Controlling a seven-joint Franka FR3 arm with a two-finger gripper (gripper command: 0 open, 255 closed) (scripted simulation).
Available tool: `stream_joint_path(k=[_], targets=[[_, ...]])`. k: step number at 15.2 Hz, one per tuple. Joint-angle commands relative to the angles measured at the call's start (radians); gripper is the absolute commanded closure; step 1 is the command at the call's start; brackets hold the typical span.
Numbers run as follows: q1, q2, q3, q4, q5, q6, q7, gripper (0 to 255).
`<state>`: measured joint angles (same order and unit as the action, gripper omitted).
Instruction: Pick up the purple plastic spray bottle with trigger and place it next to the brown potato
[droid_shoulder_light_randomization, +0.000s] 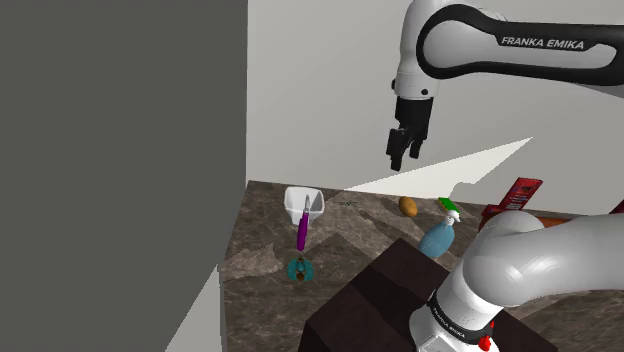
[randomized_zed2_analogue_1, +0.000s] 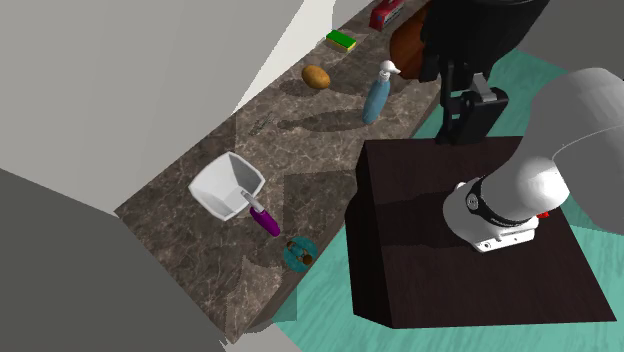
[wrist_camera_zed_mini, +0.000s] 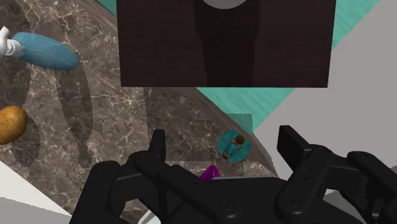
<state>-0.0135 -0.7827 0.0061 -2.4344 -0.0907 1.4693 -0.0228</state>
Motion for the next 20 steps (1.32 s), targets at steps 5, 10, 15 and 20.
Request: stream_joint_path(k=[5, 10, 15, 20], targets=[[-0.015, 0.152, 0.001, 0.009, 0.032, 0.107, 0.062, 0], [-0.030, 0.356, -0.003, 0.051, 0.069, 0.228, 0.128, 0], [-0.042, 0.568, -0.013, 0.123, 0.110, 0.326, 0.181, 0], [-0.053, 0.780, -0.025, 0.224, 0.156, 0.398, 0.220, 0]])
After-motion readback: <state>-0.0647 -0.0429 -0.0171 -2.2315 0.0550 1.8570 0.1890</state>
